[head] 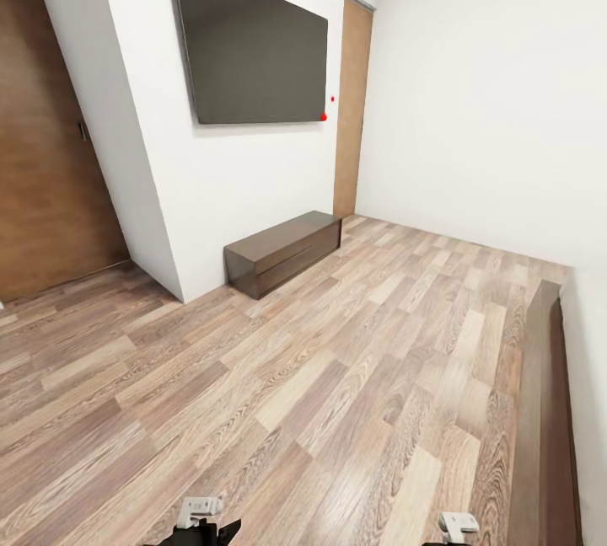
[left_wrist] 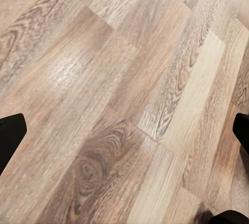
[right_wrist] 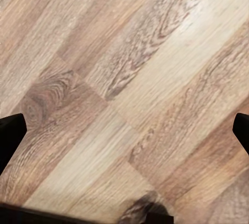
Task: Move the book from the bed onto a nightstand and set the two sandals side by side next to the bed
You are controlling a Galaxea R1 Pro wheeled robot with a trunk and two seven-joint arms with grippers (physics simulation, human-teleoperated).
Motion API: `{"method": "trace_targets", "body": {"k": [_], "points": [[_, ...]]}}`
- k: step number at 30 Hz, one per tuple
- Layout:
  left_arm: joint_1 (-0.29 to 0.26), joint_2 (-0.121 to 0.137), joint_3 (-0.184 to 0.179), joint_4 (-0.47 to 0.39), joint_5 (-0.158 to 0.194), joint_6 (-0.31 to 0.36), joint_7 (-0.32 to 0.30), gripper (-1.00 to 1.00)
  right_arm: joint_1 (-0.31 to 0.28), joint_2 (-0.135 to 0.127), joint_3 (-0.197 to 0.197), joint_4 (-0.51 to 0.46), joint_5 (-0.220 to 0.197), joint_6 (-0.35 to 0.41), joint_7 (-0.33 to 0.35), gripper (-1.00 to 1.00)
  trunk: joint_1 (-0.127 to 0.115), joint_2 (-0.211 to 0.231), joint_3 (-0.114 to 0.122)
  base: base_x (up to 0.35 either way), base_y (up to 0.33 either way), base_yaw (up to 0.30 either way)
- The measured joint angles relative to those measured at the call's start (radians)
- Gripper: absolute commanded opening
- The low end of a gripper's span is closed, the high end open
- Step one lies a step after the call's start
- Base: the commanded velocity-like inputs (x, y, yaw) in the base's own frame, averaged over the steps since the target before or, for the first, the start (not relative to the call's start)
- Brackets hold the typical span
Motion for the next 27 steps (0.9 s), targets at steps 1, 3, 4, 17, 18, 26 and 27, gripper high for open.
{"method": "trace_targets", "body": {"k": [1, 3, 4, 17, 18, 26, 27], "points": [[0.0, 0.0, 0.0, 0.0, 0.0, 0.0, 0.0, 1.0, 0.0, 0.0, 0.0, 0.0, 0.0, 0.0, 0.001, 1.0, 0.0, 0.0, 0.0, 0.0, 0.0, 0.0], [0.0, 0.0, 0.0, 0.0, 0.0, 0.0, 0.001, 1.0, 0.0, 0.0, -0.001, 0.0, 0.0, 0.0, 0.001, 1.0, 0.0, 0.0, 0.0, 0.0, 0.0, 0.0], [0.0, 0.0, 0.0, 0.0, 0.0, 0.0, 0.0, 1.0, 0.0, -0.001, -0.001, 0.0, 0.0, 0.0, 0.002, 1.0, 0.0, 0.0, 0.0, 0.0, 0.0, 0.0], [0.0, 0.001, 0.001, 0.0, 0.0, -0.002, 0.0, 1.0, 0.0, -0.001, -0.001, 0.0, 0.0, -0.001, 0.001, 1.0, -0.001, 0.0, 0.0, 0.229, 0.0, 0.0], [0.0, 0.001, 0.001, 0.0, 0.0, -0.002, 0.0, 1.0, 0.0, -0.001, -0.001, 0.0, 0.0, -0.001, 0.001, 1.0, -0.001, 0.0, 0.0, 0.329, 0.0, 0.0], [0.0, 0.002, 0.001, 0.0, 0.001, -0.002, 0.0, 1.0, 0.0, 0.0, -0.001, 0.0, 0.0, -0.001, -0.001, 1.0, -0.001, 0.0, 0.0, 0.318, 0.0, 0.0], [0.0, 0.002, 0.001, 0.0, 0.001, -0.002, 0.0, 1.0, 0.0, 0.0, -0.001, 0.0, 0.0, -0.001, -0.001, 1.0, -0.001, 0.0, 0.0, 0.254, 0.0, 0.0]]}}
